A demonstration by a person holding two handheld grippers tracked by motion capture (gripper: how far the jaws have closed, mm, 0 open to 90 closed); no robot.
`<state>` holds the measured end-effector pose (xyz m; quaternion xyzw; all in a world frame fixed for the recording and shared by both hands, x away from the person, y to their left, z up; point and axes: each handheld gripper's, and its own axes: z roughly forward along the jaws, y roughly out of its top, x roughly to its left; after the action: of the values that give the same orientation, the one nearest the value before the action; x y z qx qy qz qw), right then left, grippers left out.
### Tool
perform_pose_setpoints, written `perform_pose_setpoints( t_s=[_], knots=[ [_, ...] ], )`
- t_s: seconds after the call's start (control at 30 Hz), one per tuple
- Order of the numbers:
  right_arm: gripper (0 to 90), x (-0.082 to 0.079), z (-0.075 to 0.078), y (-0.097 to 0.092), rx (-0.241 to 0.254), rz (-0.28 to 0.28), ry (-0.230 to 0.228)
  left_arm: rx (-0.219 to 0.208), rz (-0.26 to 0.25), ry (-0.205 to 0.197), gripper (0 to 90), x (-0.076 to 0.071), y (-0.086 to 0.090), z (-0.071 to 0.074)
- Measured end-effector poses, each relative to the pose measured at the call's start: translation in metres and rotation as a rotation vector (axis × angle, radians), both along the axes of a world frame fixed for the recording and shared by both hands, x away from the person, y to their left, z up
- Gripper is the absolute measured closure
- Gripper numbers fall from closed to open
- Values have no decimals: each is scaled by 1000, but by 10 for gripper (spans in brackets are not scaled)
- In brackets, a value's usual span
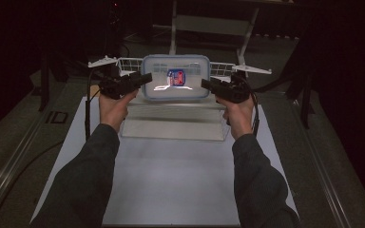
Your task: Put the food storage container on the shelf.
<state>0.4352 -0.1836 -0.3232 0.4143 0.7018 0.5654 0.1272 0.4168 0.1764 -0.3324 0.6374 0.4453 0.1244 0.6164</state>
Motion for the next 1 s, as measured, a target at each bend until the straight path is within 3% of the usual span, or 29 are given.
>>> perform_pose_setpoints(
  t_s=[0.1, 0.27, 0.33, 0.37, 0.4, 0.5, 0.6, 0.7, 0.77, 0.9, 1.0],
  knots=[
    [568, 1, -1, 1, 3, -9, 4, -11, 19, 13, 470, 3, 0, 0],
    [539, 2, -6, 5, -12, -23, 11, 60, 95, 16, 437, 7, -4, -6],
    [569, 1, -5, 4, 14, -35, -1, 46, 104, 8, 416, 7, -3, -9],
    [502, 1, -5, 7, -51, -51, -5, 33, 112, 6, 412, 7, -2, -8],
    [485, 1, -6, 10, -98, -41, -19, 50, 123, 6, 417, 6, -2, -7],
    [507, -4, -7, 12, -126, -61, -53, 74, 109, 0, 412, 3, -1, -5],
    [507, -8, -7, 10, -149, -56, -63, 153, 103, -5, 417, -3, 1, -3],
    [501, -15, -4, 8, -202, -44, -80, 231, 87, -12, 425, -11, 4, 0],
    [488, -22, -3, 9, -274, -37, -99, 267, 73, -20, 425, -17, 7, 3],
    [474, -38, -1, 7, -318, 23, -96, 295, 78, -20, 428, -30, 13, 8],
    [467, -51, -1, 5, -350, 55, -102, 313, 81, -54, 434, -44, 15, 11]
  ],
)
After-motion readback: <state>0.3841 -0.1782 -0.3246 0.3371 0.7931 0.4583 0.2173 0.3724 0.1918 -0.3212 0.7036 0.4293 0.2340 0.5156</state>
